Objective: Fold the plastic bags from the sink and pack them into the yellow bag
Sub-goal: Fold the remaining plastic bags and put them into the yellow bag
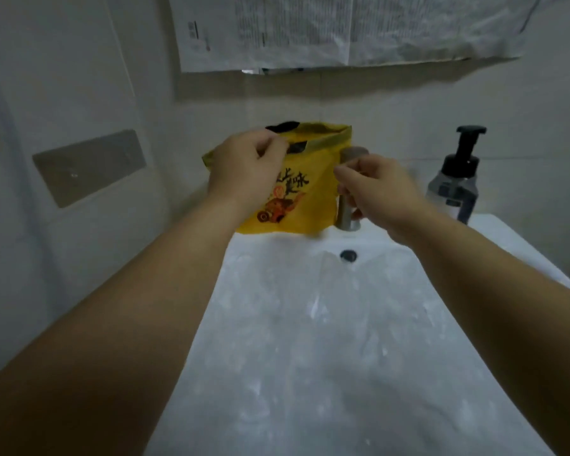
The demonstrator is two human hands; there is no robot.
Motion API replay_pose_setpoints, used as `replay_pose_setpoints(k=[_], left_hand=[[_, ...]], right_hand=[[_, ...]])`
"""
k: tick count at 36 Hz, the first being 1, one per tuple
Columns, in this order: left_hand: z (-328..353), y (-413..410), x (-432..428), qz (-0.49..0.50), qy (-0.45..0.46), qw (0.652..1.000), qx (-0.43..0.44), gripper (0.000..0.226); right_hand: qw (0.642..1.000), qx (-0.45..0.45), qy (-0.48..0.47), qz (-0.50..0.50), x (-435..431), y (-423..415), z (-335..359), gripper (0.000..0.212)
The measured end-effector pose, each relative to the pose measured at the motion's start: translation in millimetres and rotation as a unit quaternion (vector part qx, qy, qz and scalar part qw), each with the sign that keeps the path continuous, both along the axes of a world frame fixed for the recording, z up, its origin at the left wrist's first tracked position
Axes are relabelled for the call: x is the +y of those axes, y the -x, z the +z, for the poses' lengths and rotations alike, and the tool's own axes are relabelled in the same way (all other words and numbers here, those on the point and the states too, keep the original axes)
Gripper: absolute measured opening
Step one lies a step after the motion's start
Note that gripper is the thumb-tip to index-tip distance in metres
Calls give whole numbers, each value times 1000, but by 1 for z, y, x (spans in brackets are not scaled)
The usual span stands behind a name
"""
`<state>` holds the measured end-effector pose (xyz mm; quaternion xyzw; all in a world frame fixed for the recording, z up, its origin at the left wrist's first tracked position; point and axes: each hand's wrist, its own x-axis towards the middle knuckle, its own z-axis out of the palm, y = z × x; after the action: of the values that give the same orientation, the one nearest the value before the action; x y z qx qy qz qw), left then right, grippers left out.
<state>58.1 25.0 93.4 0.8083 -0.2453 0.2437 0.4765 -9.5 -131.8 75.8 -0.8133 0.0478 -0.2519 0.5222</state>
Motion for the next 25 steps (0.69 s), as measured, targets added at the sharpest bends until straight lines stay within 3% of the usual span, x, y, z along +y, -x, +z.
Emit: replay_pose_setpoints(k=[4,8,10,13,16,18,20,21,23,25], left_hand=[[-45,37,-9,-82,-79,982,153,32],[-88,67,-17,-102,-241,927,270,80],[-108,73,-19,-75,-267,925,260,67],[-124,80,-22,-45,-140,954,262,15],[-115,90,-28,-74,32,946,315,17],[-104,95,-31,-134,147,908,368,13],[-98,100,-32,-210,209,870,394,12],[-97,102,-33,-232,219,861,396,12],[-102,101,-35,-222,206,870,390,18],[-106,97,-34,-180,173,896,366,30]], right_hand=[[999,38,16,-25,2,39,-35,20],[994,101,-20,-47,-1,63,-63,11],[989,132,-39,-46,-2,74,-76,10],[983,169,-76,-3,-1,86,-95,38],[973,198,-86,77,2,95,-107,75],[973,196,-65,105,4,96,-108,87],[981,165,-44,96,7,96,-108,76],[987,138,-37,79,6,94,-107,59],[990,97,-90,45,3,93,-102,23],[972,79,-213,63,-1,93,-96,14]])
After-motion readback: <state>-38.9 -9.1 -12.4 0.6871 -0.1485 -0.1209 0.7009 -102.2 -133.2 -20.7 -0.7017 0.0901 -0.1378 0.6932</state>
